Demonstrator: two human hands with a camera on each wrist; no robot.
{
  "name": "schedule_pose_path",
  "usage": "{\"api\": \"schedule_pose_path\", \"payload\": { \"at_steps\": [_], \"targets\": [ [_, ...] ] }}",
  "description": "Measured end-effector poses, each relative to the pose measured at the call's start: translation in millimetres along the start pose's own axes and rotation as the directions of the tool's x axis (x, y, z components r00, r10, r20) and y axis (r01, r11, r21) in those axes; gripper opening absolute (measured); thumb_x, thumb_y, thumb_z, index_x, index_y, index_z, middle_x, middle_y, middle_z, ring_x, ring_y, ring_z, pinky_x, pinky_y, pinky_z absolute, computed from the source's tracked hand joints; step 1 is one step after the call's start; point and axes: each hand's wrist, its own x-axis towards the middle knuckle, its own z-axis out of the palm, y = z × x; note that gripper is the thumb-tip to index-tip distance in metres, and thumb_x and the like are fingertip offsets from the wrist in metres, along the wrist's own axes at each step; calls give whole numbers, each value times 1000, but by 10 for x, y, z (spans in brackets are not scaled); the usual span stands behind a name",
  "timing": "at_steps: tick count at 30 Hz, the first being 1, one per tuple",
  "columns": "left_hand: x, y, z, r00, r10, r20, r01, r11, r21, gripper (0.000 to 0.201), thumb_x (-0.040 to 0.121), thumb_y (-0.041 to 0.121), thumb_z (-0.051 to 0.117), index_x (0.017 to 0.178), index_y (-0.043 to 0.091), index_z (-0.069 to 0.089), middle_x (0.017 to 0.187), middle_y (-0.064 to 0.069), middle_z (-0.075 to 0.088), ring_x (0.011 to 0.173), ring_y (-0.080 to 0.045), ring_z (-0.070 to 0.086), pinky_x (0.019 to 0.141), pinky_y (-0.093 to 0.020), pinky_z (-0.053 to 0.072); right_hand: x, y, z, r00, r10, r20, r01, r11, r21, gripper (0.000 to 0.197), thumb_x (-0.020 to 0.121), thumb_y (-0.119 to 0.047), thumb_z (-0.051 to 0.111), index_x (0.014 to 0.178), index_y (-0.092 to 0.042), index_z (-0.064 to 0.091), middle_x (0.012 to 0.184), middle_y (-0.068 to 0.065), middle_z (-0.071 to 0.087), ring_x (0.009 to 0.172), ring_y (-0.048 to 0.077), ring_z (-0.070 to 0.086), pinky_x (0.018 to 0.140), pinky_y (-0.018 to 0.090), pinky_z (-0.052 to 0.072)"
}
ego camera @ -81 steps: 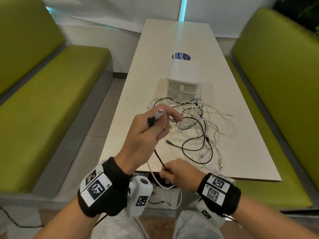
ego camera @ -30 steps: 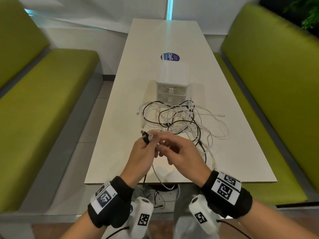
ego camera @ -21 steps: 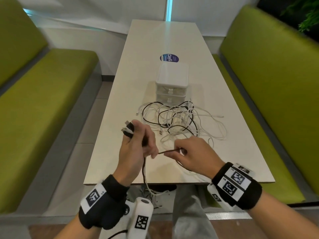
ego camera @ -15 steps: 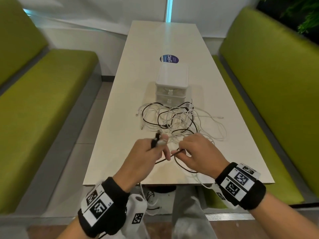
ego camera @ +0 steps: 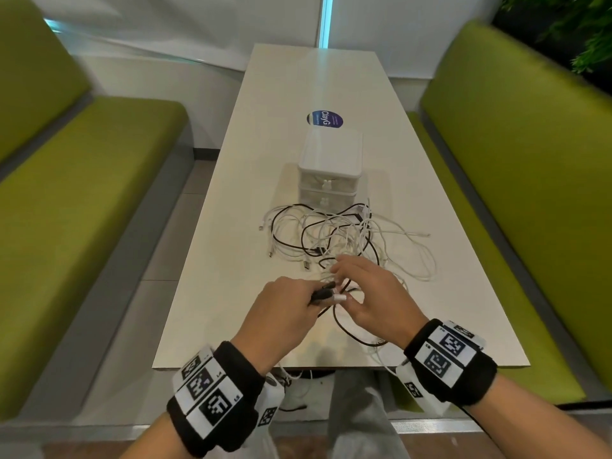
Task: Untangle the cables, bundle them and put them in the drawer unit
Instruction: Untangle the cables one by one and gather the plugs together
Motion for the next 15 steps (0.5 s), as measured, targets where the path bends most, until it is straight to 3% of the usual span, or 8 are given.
{"api": "schedule_pose_path", "payload": {
  "at_steps": [3, 5, 8, 11, 12, 15],
  "targets": [
    [23, -37, 34, 997, -19, 72, 19, 1000, -2, 34, 93, 53, 53, 76, 27, 65, 62, -1, 60, 63, -20, 54, 58, -31, 37, 63, -25, -10, 999, 36, -18, -36, 999, 3, 15, 91, -25, 58, 106, -22, 59, 118, -8, 64, 109, 12, 60, 87, 30, 50],
    [-8, -49, 38, 998, 6, 70, 7, 984, -179, 29, 93, 44, 56, 71, 27, 64, 60, 1, 60, 59, -15, 55, 60, -31, 41, 129, -34, 0, 999, 35, -17, -35, 999, -1, 20, 92, -31, 51, 109, -22, 59, 117, -9, 64, 102, 12, 61, 83, 30, 51],
    [-111, 7, -37, 982, 189, 11, -165, 881, -444, 25, 91, 28, 62, 67, 23, 61, 57, 2, 56, 52, -14, 48, 56, -38, 41, 243, 2, 50, 999, 32, -43, -33, 999, -19, 14, 96, -29, 53, 103, -21, 63, 108, -7, 66, 97, 14, 62, 81, 31, 52],
    [-244, 101, -183, 936, 346, -62, -308, 721, -621, 27, 88, 10, 64, 64, 22, 61, 55, 11, 53, 51, -3, 45, 54, -19, 35, 340, 93, 114, 996, 72, 52, -65, 990, -124, 20, 98, -30, 51, 90, -18, 63, 87, -4, 66, 83, 20, 61, 72, 36, 50],
    [-275, 117, -224, 921, 380, -82, -340, 685, -644, 27, 90, 13, 63, 64, 18, 61, 55, 9, 52, 51, -5, 44, 55, -16, 34, 358, 118, 146, 994, 65, 84, -52, 988, -148, 22, 99, -30, 50, 88, -16, 62, 83, -3, 64, 80, 21, 59, 70, 37, 48],
    [-330, 135, -300, 905, 417, -80, -361, 656, -663, 36, 91, 25, 58, 59, 8, 55, 52, -6, 48, 49, -21, 41, 50, -23, 33, 407, 164, 210, 992, 67, 111, -53, 991, -122, 26, 101, -30, 47, 87, -13, 61, 84, -1, 61, 79, 20, 58, 70, 32, 45]
  ]
}}
